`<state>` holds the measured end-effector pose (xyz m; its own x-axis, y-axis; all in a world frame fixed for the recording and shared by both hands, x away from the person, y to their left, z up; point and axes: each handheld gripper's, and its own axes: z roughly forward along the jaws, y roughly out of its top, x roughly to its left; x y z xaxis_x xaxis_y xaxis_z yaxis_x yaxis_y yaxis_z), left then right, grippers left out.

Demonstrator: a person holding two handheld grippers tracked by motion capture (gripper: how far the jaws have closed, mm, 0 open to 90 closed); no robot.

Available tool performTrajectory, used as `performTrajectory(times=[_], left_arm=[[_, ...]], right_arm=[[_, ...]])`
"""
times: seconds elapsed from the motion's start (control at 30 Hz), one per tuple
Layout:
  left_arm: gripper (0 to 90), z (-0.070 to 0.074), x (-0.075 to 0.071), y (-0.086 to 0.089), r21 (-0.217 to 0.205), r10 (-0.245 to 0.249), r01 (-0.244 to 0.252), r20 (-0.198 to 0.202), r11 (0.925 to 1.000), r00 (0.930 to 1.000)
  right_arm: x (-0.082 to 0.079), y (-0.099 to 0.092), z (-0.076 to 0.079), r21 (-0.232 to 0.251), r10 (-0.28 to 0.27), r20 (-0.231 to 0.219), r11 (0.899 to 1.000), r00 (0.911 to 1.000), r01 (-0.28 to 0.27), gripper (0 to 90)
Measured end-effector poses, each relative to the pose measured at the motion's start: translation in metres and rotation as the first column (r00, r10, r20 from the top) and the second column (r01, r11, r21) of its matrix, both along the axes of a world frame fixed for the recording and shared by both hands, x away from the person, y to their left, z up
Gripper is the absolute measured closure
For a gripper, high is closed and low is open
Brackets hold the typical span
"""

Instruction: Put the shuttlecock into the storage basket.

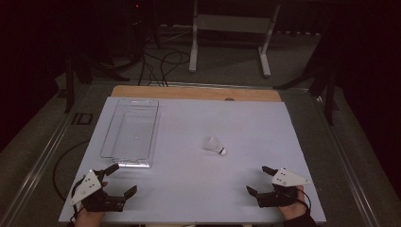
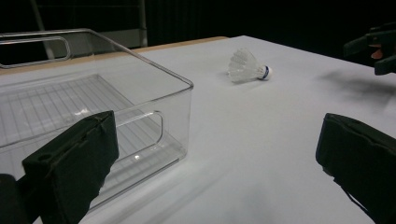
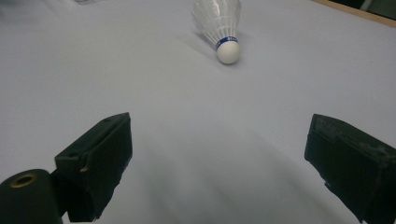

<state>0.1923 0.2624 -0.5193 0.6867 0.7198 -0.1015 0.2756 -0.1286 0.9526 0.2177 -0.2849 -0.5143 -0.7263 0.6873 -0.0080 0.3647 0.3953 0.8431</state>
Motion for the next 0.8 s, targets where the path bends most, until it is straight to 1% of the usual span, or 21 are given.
performTrajectory(times=[0.17,0.37,0.53,0.6,0.8], left_arm=[[0.3,0.0002,-0.0003,-0.0004,0.002,0.002,-0.003,0.003,1.0000,1.0000],[0.3,0.0000,-0.0001,-0.0007,0.001,0.000,0.000,0.003,1.0000,1.0000],[0.3,-0.0001,0.0001,-0.0009,0.000,-0.001,0.001,0.002,1.0000,1.0000],[0.3,-0.0001,0.0001,-0.0011,0.003,-0.002,0.002,0.003,1.0000,1.0000],[0.3,0.0001,0.0001,-0.0013,0.005,-0.004,0.003,0.004,1.0000,1.0000]], right_arm=[[-0.0002,-0.0003,0.0001,-0.005,-0.004,0.001,1.000,1.0000,0.004,7.8],[-0.0016,-0.0010,0.0008,-0.008,-0.024,0.030,1.000,0.9993,0.024,7.8],[-0.0021,-0.0001,0.0008,-0.021,-0.024,0.030,0.999,0.9992,0.025,7.8],[-0.0019,0.0001,0.0010,-0.023,-0.020,0.024,1.000,0.9995,0.021,7.8],[-0.0014,-0.0004,0.0021,-0.028,-0.032,0.013,0.999,0.9994,0.032,7.8]])
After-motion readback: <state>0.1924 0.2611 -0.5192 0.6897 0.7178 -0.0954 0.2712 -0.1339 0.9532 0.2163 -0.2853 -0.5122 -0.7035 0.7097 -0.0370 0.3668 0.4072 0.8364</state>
